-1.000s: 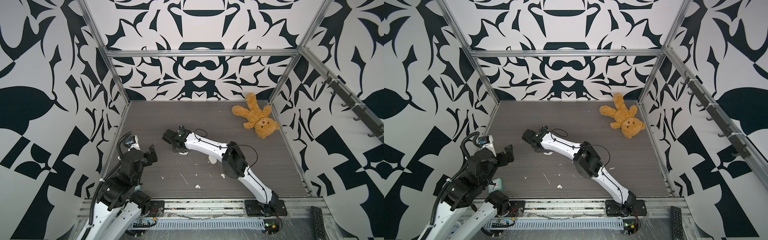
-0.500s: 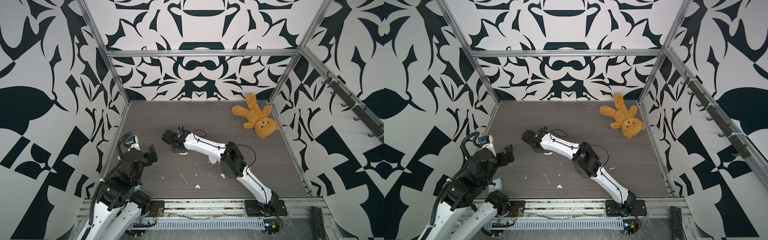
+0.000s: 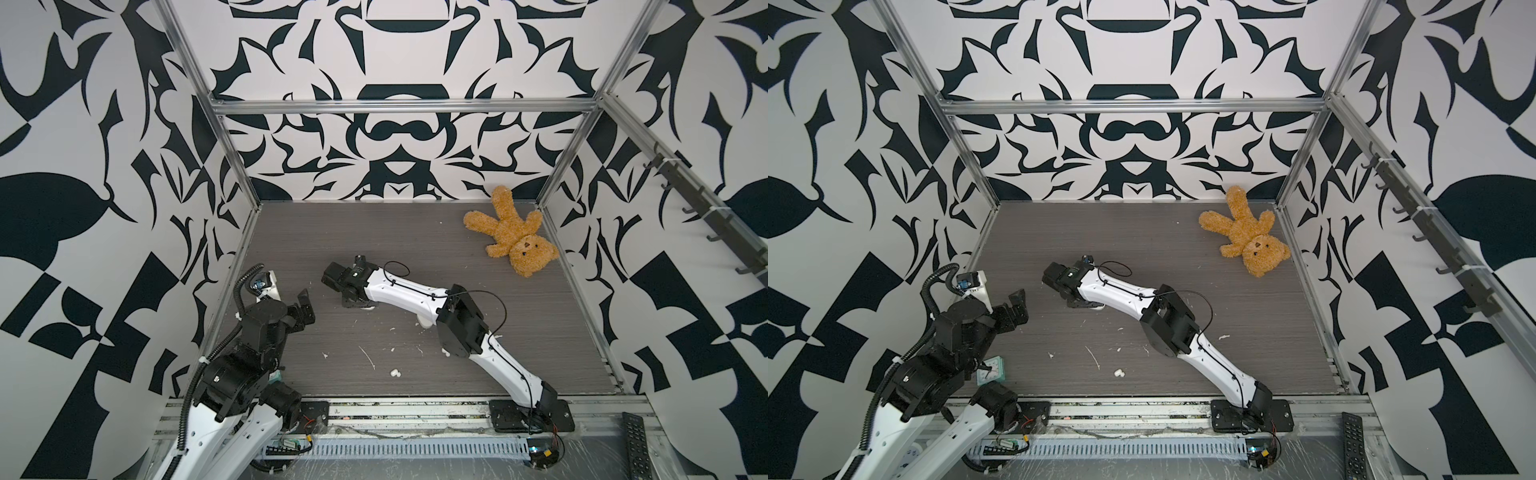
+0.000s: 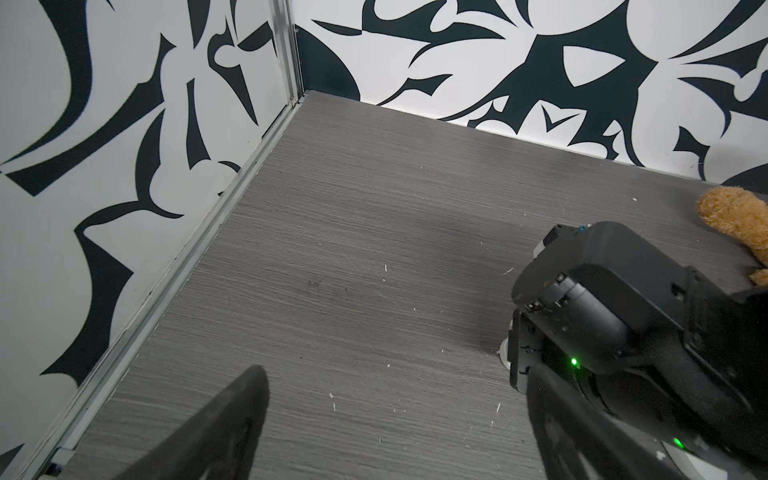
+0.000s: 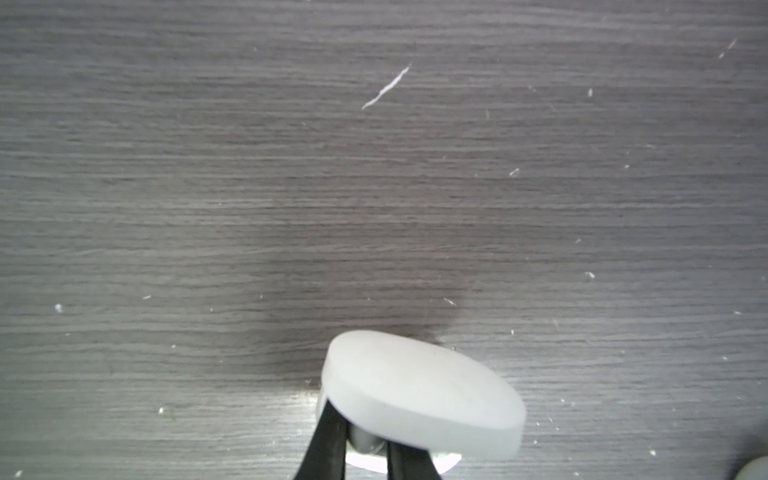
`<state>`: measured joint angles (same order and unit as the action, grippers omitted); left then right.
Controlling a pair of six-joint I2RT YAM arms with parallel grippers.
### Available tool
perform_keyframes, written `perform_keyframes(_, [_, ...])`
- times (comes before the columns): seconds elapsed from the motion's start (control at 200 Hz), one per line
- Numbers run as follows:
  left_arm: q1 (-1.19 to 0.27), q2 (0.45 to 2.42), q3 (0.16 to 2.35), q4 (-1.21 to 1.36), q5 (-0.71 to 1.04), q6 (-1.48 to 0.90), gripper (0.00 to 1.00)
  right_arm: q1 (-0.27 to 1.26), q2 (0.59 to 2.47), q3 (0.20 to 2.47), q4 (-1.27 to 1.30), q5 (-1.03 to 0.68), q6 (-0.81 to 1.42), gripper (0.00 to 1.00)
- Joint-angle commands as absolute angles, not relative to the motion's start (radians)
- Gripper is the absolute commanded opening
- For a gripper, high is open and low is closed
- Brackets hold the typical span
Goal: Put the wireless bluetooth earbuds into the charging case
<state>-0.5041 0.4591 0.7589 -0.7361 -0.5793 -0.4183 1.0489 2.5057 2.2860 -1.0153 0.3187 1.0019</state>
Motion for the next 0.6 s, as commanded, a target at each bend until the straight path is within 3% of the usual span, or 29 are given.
perform_keyframes(0.0, [-0.500,0.452,0.746,-0.730,-0.583,-0.417,0.99,1.052,2.498,2.311,-1.036,0.331,1.013,0.00])
perform_keyframes(0.27, [-0.500,0.453,0.746,-0.730,-0.581,-0.417,0.99,1.052,2.496,2.304,-1.048,0.329,1.025,0.00])
perform_keyframes(0.595, [-0.501,0.454,0.746,-0.732,-0.582,-0.418,0.99,1.056,2.477,2.297,-1.040,0.333,1.029,0.21])
